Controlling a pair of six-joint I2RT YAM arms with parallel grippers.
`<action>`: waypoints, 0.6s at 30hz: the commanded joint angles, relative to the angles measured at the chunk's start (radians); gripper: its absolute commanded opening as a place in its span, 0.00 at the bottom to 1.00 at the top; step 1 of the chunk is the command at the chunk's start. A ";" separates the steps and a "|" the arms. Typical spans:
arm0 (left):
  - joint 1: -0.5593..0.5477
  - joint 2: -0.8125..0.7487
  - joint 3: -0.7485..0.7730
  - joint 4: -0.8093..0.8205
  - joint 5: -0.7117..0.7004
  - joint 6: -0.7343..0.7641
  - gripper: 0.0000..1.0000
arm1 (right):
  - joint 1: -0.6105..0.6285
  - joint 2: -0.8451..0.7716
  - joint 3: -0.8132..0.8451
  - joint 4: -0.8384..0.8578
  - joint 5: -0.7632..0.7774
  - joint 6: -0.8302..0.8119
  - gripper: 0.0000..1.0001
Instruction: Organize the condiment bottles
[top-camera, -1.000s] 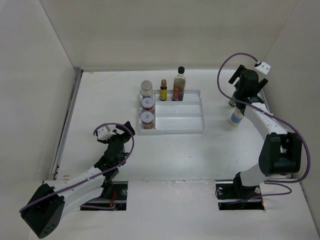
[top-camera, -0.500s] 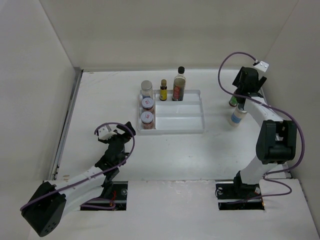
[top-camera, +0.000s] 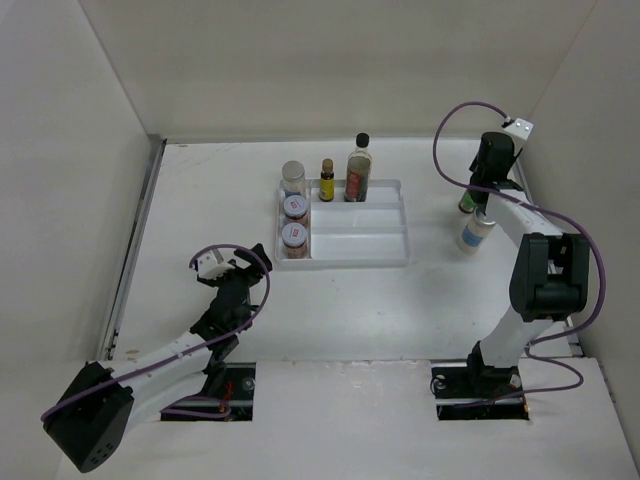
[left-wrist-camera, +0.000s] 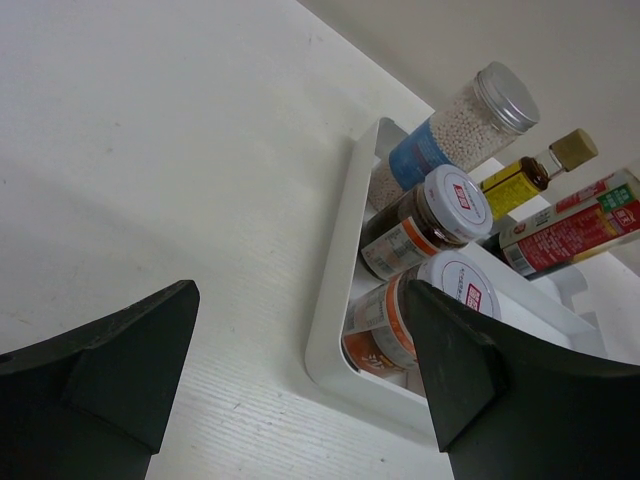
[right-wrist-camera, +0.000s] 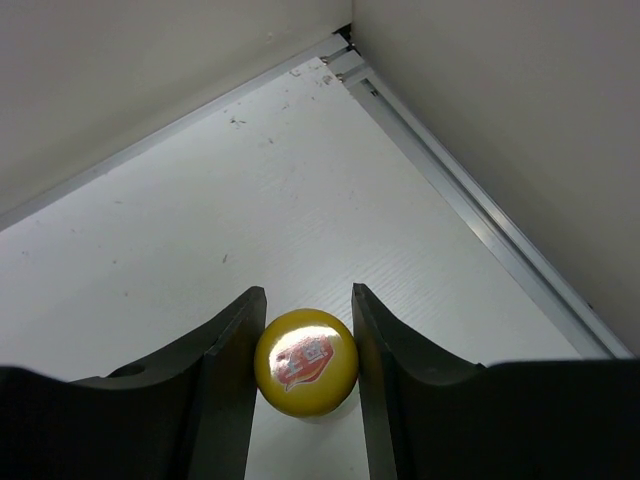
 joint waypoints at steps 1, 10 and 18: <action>0.008 -0.010 -0.006 0.050 0.017 -0.015 0.85 | 0.002 -0.028 0.046 0.044 0.003 -0.002 0.25; 0.014 0.002 -0.001 0.050 0.023 -0.018 0.85 | 0.092 -0.175 0.056 0.091 -0.006 0.000 0.24; 0.016 0.007 0.000 0.050 0.026 -0.019 0.85 | 0.276 -0.173 0.111 0.116 -0.017 0.020 0.25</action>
